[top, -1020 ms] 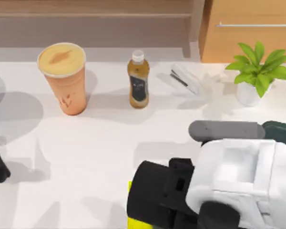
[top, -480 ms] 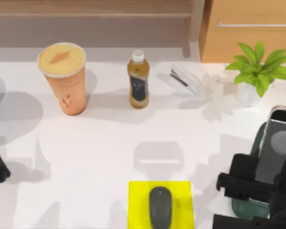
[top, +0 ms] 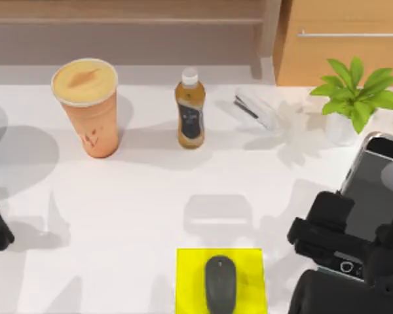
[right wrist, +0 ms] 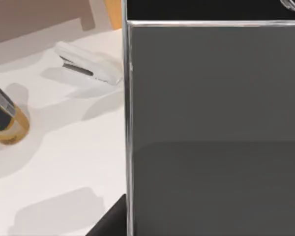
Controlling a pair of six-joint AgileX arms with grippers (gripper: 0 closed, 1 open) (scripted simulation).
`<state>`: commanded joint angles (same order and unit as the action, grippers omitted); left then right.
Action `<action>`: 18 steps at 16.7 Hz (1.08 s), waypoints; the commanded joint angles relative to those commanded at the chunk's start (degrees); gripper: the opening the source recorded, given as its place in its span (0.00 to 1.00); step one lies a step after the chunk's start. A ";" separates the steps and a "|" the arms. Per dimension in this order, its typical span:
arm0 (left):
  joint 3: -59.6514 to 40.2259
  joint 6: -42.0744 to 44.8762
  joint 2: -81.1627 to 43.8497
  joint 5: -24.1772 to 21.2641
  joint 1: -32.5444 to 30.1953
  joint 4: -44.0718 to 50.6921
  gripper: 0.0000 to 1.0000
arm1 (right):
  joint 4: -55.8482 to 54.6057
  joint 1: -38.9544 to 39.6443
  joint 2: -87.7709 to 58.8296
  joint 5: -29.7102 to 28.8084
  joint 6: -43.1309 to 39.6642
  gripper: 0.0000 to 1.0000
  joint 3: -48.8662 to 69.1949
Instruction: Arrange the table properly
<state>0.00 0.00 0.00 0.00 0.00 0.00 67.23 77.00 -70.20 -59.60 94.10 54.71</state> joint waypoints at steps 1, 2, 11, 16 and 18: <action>0.00 0.00 0.00 0.00 0.00 0.00 1.00 | -2.35 0.03 1.43 1.34 -1.19 0.00 0.53; 0.00 0.00 0.00 0.00 0.00 0.00 1.00 | -4.49 -0.05 2.77 2.56 -2.82 0.00 0.60; 0.00 0.00 0.00 0.00 0.00 0.00 1.00 | -18.23 -10.72 4.08 -0.10 -22.71 0.00 -11.26; 0.00 0.00 0.00 0.00 0.00 0.00 1.00 | -22.11 -13.07 1.10 -2.43 -25.45 0.00 -12.92; 0.00 0.00 0.00 0.00 0.00 0.00 1.00 | -22.11 -13.07 1.10 -2.43 -25.45 0.00 -12.92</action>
<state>0.00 0.00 0.00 0.00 0.00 0.00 45.12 63.92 -69.10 -62.03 68.65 41.79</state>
